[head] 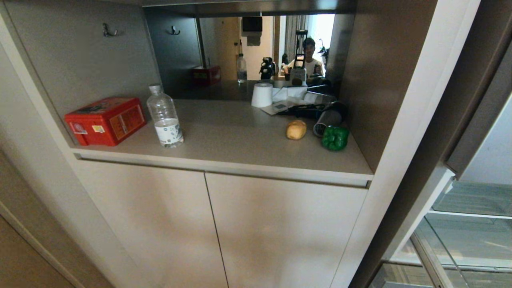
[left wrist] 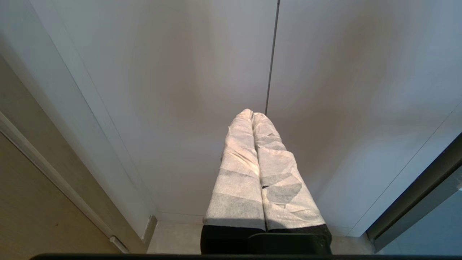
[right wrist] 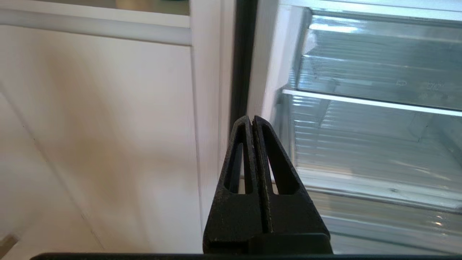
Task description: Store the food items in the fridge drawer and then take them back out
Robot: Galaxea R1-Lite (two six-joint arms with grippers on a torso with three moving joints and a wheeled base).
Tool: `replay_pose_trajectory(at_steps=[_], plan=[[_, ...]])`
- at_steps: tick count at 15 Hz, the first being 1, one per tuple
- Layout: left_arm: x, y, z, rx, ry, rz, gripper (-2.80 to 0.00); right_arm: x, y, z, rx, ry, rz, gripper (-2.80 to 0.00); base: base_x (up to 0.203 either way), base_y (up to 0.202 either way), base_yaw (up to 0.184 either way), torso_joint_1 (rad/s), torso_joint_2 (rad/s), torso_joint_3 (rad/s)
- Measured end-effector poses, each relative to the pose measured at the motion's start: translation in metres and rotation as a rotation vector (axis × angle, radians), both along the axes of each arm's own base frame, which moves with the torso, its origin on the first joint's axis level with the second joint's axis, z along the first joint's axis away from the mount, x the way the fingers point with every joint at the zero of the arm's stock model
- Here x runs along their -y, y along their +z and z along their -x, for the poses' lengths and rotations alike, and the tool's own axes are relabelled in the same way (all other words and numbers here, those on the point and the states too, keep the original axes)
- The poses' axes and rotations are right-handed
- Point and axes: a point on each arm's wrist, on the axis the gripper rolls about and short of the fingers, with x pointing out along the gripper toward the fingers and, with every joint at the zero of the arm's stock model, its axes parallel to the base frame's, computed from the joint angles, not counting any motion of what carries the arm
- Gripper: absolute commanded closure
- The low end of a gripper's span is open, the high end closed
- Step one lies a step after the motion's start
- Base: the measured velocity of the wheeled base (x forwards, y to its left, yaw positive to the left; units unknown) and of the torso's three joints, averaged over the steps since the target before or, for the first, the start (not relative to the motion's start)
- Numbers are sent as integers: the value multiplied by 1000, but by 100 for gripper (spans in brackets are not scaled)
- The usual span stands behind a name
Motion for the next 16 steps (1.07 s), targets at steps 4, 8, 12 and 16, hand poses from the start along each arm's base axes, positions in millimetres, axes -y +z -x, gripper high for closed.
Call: replay_pose_trajectory(at_steps=[4,8,12,16], plan=[[0,0,0,0,0,0,0,-3,57,-3,18,130,-35,0,0,0,0,0,0,0],[0,0,0,0,0,0,0,-9,117,-40,-93,435,-46,0,0,0,0,0,0,0],[0,0,0,0,0,0,0,-16,130,-107,-292,767,-41,0,0,0,0,0,0,0],[0,0,0,0,0,0,0,-38,119,-184,-374,819,-4,0,0,0,0,0,0,0]])
